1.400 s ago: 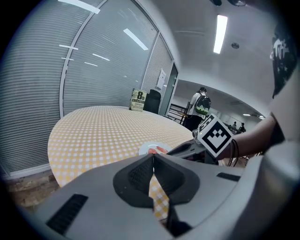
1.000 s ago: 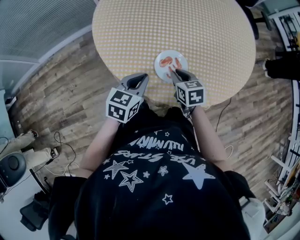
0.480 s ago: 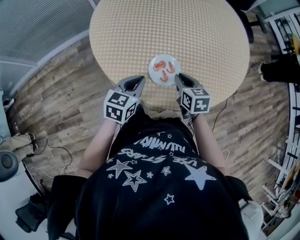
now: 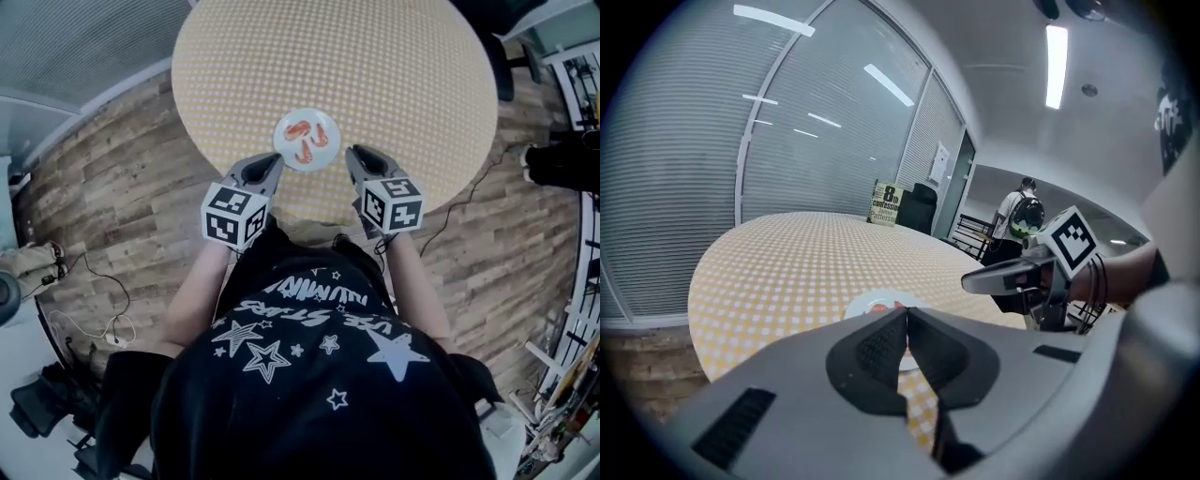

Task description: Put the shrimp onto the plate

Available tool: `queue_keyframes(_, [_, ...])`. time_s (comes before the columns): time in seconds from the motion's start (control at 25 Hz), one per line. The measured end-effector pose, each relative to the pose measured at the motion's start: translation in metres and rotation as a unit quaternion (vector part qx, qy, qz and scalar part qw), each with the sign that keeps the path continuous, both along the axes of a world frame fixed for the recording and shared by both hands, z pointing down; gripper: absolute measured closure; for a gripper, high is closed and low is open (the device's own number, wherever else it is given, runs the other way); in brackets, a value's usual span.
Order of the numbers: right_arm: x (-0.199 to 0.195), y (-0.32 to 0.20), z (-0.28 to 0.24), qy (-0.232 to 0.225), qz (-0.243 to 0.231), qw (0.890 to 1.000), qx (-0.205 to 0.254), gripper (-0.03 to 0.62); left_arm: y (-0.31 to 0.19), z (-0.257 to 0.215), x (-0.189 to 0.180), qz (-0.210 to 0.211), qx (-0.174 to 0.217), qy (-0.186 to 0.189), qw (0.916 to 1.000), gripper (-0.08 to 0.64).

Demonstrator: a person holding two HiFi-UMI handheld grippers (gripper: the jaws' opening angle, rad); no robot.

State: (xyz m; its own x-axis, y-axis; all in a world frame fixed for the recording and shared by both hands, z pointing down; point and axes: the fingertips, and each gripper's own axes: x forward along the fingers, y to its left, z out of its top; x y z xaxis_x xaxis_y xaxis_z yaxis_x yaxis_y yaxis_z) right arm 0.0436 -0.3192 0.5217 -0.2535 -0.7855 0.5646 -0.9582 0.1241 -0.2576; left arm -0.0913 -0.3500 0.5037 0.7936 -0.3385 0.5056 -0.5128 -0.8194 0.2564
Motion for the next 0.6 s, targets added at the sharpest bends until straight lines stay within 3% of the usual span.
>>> queue_keyframes(0.36, [0.062, 0.049, -0.015, -0.046, -0.03, 0.998, 0.031, 0.537, 0.054, -0.01, 0.061, -0.033, 0.02, -0.011, 0.9992, 0.551])
queue_keyframes(0.6, [0.107, 0.09, -0.021, -0.051, -0.049, 0.997, 0.043, 0.537, 0.089, -0.017, 0.097, -0.07, 0.032, -0.005, 0.997, 0.551])
